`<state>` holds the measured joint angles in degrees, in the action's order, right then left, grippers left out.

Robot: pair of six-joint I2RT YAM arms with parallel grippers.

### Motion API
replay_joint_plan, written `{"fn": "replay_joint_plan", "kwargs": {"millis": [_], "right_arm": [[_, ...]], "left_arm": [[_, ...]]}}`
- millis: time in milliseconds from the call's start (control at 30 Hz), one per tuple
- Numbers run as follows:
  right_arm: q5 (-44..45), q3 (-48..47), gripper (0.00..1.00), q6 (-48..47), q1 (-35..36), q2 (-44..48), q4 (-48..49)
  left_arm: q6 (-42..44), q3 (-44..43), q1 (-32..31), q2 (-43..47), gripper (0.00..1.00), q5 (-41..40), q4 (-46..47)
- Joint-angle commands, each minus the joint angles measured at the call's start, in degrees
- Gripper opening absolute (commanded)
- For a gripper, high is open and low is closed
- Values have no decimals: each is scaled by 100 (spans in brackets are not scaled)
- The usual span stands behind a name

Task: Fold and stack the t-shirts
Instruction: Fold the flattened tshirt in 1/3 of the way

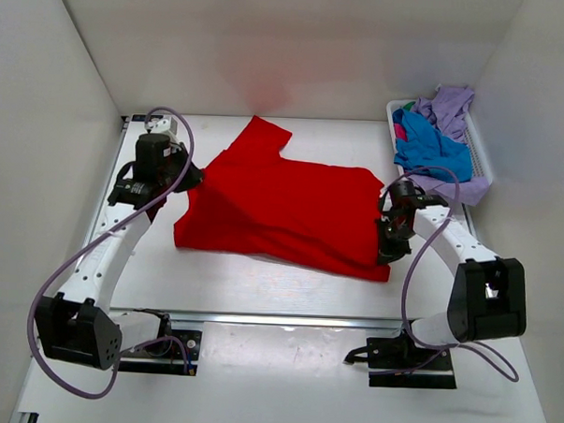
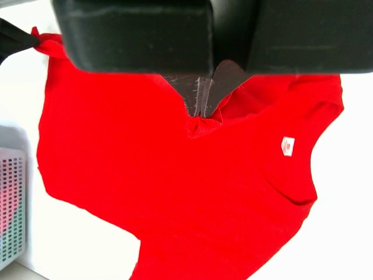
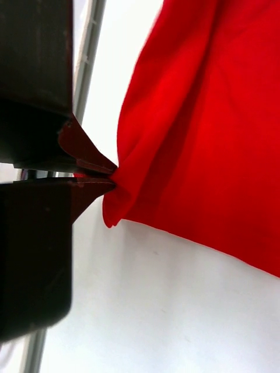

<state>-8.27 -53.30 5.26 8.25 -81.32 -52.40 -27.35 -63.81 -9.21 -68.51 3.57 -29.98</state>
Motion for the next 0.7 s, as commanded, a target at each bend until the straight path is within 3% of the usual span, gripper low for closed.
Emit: {"fn": "replay_joint_plan", "kwargs": {"millis": [0,367,667], "right_arm": [[18,-304,0,-165,-86,-112,230],[71,-637,0,-280,-192,-604,547],[141,-893,2,-323,-157,-965,916]], "left_arm": [[107,-176,42,-48,0,-199,220],[292,-35,60,-487,0,-103,492],[529,-772,42,-1664,0,-348,738]]}}
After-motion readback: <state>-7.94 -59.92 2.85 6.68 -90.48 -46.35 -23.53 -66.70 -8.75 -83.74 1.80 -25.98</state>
